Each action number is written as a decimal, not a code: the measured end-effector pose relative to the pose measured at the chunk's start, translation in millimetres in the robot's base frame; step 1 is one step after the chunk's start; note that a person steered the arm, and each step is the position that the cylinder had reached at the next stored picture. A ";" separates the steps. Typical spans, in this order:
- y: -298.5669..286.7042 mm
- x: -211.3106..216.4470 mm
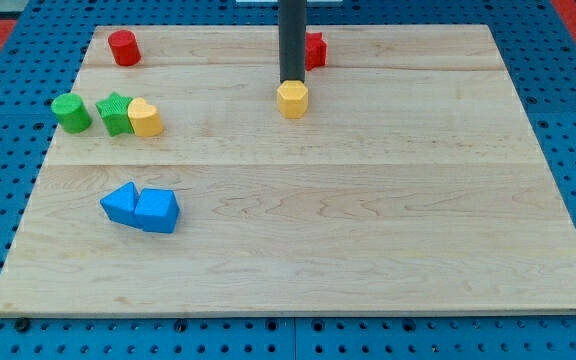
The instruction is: Place the hexagon above the heart
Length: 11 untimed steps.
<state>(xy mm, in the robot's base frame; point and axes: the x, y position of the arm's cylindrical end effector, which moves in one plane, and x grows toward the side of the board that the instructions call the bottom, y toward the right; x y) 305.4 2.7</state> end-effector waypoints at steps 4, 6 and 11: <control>-49.7 37.8; -57.1 35.9; -117.1 29.2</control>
